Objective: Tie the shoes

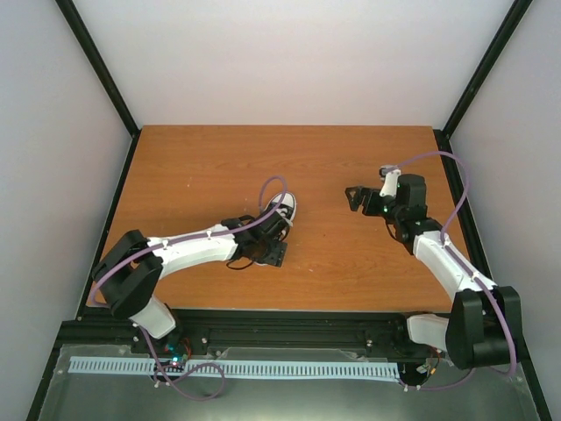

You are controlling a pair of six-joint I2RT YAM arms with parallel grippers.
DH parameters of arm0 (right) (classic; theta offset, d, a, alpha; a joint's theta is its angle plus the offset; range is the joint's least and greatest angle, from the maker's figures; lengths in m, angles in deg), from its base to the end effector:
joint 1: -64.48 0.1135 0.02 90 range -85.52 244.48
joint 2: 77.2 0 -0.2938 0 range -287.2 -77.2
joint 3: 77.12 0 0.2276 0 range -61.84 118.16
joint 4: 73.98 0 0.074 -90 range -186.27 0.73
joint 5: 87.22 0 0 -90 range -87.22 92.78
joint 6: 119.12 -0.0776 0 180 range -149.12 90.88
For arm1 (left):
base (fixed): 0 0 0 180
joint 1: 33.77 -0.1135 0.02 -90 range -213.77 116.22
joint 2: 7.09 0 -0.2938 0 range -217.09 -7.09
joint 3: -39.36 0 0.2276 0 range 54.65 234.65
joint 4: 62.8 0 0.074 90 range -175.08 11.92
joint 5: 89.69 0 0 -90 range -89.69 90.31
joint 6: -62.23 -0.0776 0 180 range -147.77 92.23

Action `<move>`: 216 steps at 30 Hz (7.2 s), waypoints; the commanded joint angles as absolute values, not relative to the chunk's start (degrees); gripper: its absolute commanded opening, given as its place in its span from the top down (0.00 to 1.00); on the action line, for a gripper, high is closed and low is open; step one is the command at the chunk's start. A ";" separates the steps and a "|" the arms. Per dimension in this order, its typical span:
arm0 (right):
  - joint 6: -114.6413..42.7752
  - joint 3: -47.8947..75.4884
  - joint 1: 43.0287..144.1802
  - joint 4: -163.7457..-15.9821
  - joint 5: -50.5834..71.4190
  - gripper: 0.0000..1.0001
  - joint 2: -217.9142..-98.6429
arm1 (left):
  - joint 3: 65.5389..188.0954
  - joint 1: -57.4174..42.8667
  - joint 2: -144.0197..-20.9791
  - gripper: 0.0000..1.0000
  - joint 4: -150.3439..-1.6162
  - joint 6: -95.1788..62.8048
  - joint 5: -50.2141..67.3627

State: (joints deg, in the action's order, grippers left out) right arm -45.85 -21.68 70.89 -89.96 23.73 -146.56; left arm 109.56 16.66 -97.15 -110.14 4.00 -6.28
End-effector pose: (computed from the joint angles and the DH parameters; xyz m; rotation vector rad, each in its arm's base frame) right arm 0.2596 0.0571 0.2607 -0.0349 2.1155 0.6252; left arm 0.1935 -0.2201 0.1907 0.4154 2.7255 -0.2458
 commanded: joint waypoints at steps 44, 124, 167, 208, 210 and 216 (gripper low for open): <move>-50.43 -32.99 85.37 -90.61 10.12 0.00 -130.40 | 125.83 25.77 -98.37 0.99 -114.21 -4.24 -33.69; -38.23 -3.72 94.54 -113.43 4.01 0.97 -156.20 | 95.42 -2.56 -66.33 0.04 -77.77 -10.01 19.35; -45.22 2.42 94.68 -109.27 7.26 0.86 -158.57 | 108.56 -0.98 -98.05 0.99 -77.33 -13.15 23.30; -60.85 -4.78 95.85 -117.08 -4.54 0.53 -179.64 | 96.10 -9.37 -91.78 0.99 -72.89 -7.72 30.75; -60.54 -5.90 95.85 -116.67 -4.72 0.75 -178.46 | 97.01 -9.43 -91.88 0.99 -75.90 -7.29 27.22; -58.90 -11.21 95.85 -114.23 -4.41 0.97 -168.03 | 99.34 -9.23 -93.21 0.99 -78.65 -5.70 27.48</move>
State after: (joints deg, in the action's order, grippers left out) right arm -60.30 -7.62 95.44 -115.16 -5.21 -175.43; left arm 95.88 -9.02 -91.95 -76.67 -6.53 27.21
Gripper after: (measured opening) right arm 0.032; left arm 0.029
